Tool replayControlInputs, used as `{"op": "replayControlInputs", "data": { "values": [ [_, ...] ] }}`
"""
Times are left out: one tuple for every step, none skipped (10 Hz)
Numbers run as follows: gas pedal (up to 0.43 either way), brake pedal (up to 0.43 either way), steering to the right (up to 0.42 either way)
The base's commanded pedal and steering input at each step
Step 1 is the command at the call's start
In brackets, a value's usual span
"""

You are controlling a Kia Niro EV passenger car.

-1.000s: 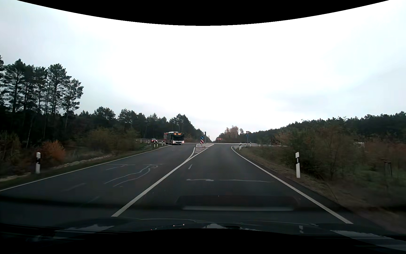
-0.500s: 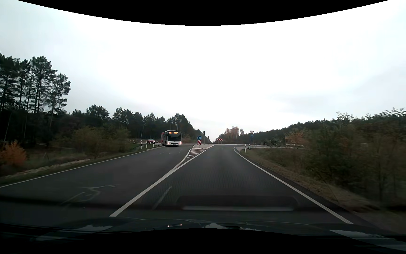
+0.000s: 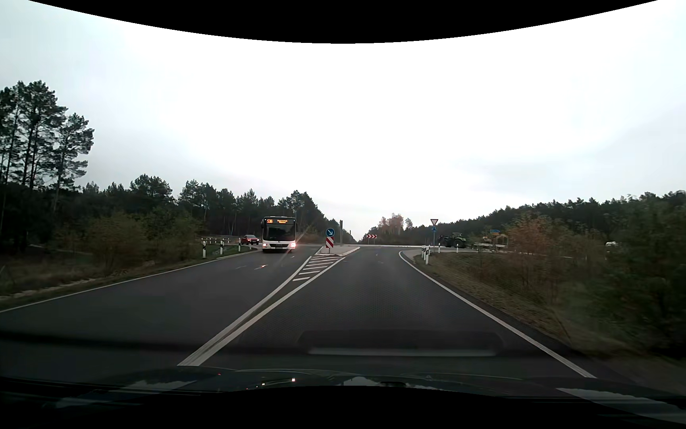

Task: Follow the waypoints while adhering to traffic rules and regulations

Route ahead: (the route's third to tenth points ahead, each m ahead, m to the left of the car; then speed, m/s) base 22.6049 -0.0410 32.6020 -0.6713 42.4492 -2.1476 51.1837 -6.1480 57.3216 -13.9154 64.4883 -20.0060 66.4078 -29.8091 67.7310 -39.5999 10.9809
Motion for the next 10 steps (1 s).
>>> {"op": "replayControlInputs", "data": {
  "values": [
    [0.000, 0.000, 0.008],
    [0.000, 0.000, 0.009],
    [0.000, 0.000, 0.010],
    [0.000, 0.000, 0.011],
    [0.000, 0.000, 0.012],
    [0.000, 0.000, 0.012],
    [0.008, 0.000, 0.012],
    [0.039, 0.000, 0.012],
    [0.039, 0.000, 0.012],
    [0.039, 0.000, 0.012]
  ]
}}
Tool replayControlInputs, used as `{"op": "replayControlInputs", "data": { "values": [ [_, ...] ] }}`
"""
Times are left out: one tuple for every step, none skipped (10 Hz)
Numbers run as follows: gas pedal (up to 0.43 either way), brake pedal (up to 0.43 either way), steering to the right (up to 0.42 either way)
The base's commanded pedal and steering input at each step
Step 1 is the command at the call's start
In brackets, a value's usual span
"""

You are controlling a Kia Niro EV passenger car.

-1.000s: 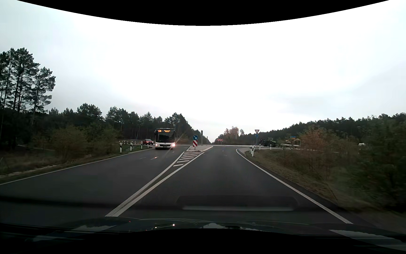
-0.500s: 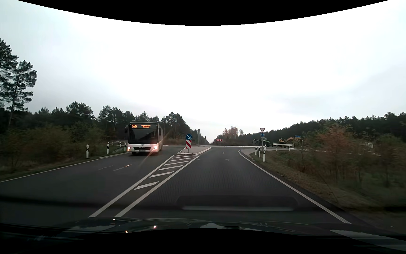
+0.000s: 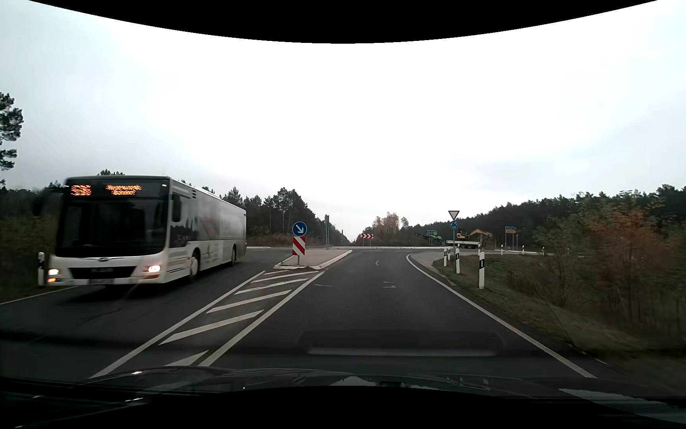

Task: Follow the waypoints while adhering to traffic rules and regulations

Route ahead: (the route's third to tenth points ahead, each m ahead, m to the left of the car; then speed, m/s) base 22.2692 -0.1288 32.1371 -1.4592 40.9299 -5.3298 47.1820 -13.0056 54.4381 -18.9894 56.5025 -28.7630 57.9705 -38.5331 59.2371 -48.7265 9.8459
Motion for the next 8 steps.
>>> {"op": "replayControlInputs", "data": {
  "values": [
    [0.039, 0.000, 0.013],
    [0.039, 0.000, 0.013],
    [0.039, 0.000, 0.013],
    [0.039, 0.000, 0.013],
    [0.039, 0.000, 0.012],
    [0.047, 0.000, 0.013],
    [0.079, 0.000, 0.013],
    [0.118, 0.000, 0.012]
  ]
}}
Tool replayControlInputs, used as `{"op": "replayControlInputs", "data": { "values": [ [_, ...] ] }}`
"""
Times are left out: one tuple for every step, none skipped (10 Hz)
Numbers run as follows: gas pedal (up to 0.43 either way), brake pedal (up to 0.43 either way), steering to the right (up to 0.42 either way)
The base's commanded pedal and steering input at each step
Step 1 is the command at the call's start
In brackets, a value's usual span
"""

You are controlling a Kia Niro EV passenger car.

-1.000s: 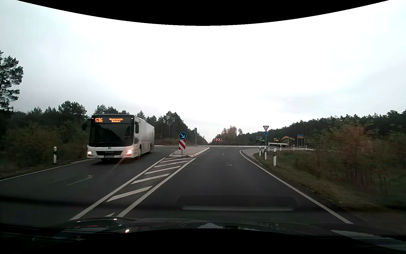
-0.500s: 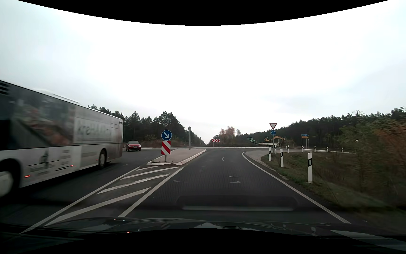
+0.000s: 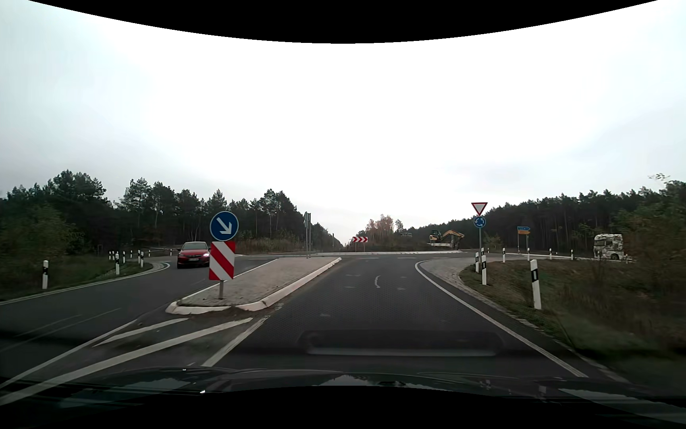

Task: Follow the waypoints while adhering to traffic rules and regulations

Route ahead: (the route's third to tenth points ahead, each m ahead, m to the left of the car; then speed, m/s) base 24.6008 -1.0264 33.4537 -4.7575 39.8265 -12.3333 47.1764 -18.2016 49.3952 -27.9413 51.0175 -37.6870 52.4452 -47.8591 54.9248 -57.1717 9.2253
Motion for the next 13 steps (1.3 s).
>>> {"op": "replayControlInputs", "data": {
  "values": [
    [0.118, 0.000, 0.012],
    [0.118, 0.000, 0.012],
    [0.118, 0.000, 0.012],
    [0.118, 0.000, 0.012],
    [0.118, 0.000, 0.013],
    [0.118, 0.000, 0.014],
    [0.118, 0.000, 0.015],
    [0.118, 0.000, 0.015],
    [0.118, 0.000, 0.016],
    [0.118, 0.000, 0.019],
    [0.118, 0.000, 0.025],
    [0.118, 0.000, 0.031],
    [0.118, 0.000, 0.040]
  ]
}}
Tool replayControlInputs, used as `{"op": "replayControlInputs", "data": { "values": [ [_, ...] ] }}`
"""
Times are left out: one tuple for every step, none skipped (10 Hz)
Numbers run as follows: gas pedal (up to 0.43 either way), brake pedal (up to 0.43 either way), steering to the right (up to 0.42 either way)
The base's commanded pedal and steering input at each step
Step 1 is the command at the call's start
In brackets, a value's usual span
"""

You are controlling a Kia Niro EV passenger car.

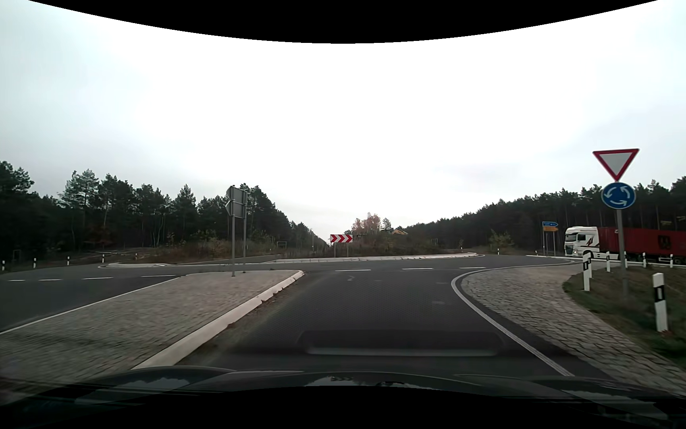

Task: Follow the waypoints while adhering to traffic rules and regulations

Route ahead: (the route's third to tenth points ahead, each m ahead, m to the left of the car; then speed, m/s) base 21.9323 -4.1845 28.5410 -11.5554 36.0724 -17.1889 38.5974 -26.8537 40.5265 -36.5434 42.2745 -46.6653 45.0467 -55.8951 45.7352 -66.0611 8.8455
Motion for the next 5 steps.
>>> {"op": "replayControlInputs", "data": {
  "values": [
    [0.110, 0.000, 0.053],
    [0.110, 0.000, 0.063],
    [0.110, 0.000, 0.078],
    [0.110, 0.000, 0.091],
    [0.110, 0.000, 0.103]
  ]
}}
